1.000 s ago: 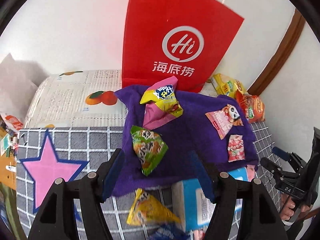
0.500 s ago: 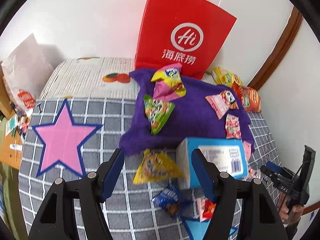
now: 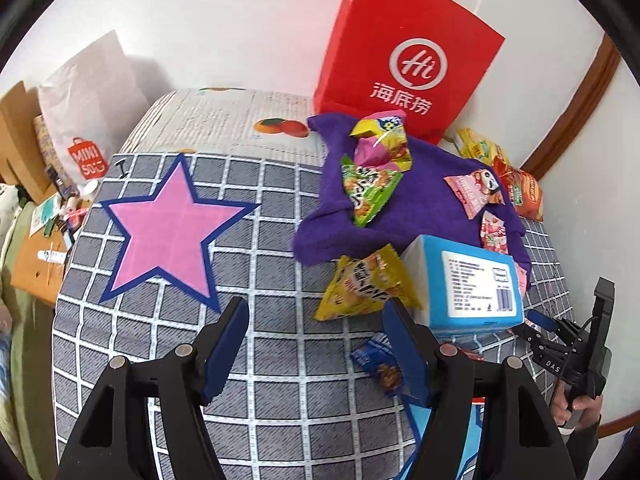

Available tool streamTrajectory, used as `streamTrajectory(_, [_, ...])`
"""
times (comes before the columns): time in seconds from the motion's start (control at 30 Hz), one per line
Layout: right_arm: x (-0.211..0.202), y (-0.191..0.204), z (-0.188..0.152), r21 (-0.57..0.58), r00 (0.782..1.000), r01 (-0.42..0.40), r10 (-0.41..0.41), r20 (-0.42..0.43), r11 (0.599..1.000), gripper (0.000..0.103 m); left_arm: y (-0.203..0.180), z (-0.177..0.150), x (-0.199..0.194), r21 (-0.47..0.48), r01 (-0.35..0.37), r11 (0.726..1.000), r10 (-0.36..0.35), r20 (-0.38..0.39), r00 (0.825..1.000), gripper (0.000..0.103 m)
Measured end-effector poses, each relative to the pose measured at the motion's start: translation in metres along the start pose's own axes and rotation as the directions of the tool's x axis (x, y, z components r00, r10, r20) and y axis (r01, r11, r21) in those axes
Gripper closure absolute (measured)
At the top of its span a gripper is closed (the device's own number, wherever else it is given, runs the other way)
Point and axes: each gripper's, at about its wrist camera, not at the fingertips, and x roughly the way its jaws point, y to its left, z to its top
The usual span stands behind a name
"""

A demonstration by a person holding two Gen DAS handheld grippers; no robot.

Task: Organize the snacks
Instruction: 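Grasp the pink Lotso candy stick on the bed with the right tool, then grasp the yellow snack bag with the left tool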

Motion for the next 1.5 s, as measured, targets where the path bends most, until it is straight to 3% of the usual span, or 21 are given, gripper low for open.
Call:
streamTrajectory(0.17, [0.01, -0.002, -0.007, 0.003, 0.995, -0.063, 0.063, -0.071, 0.998, 0.052, 0.004, -0.001, 0.001, -0.011, 0.005, 1.0, -0.005, 0.0, 1.0, 0.036])
streamTrajectory(0.33, [-0.004, 0.005, -0.02, 0.01, 0.987, -0.143, 0.143, -0.076, 0.99, 0.053, 0.004, -0.004, 0.004, -0.016, 0.016, 1.0, -0.016, -0.006, 1.0, 0.036])
streamTrajectory(0.47, [-0.003, 0.011, -0.019, 0.004, 0.992, -0.106, 0.106, -0.069, 0.994, 0.053, 0.004, -0.007, 0.004, -0.018, 0.038, 0.999, -0.038, -0.003, 0.999, 0.036])
streamTrajectory(0.57, [0.005, 0.012, -0.014, 0.021, 0.995, -0.083, 0.084, -0.062, 0.996, 0.06, 0.004, -0.009, 0.004, -0.018, 0.049, 0.999, -0.049, -0.002, 0.999, 0.036])
streamTrajectory(0.73, [0.009, 0.018, -0.013, 0.014, 1.0, 0.01, -0.01, -0.011, 1.0, 0.084, -0.003, -0.008, 0.012, -0.008, 0.085, 0.996, -0.085, -0.006, 0.996, 0.036])
streamTrajectory(1.07, [-0.012, 0.0, -0.045, 0.058, 0.995, 0.101, -0.101, -0.014, 0.993, 0.084, -0.029, 0.009, 0.041, -0.023, 0.199, 0.98, -0.199, -0.005, 0.98, 0.035])
streamTrajectory(1.3, [-0.013, -0.01, -0.053, 0.151, 0.997, 0.073, -0.075, 0.008, 0.986, 0.083, -0.035, 0.02, 0.075, -0.027, 0.145, 0.989, -0.146, -0.047, 0.988, 0.035])
streamTrajectory(1.5, [-0.011, -0.007, -0.053, 0.162, 0.996, 0.083, -0.088, 0.022, 0.983, 0.082, -0.023, 0.002, 0.081, -0.012, 0.127, 0.992, -0.128, -0.098, 0.987, 0.035])
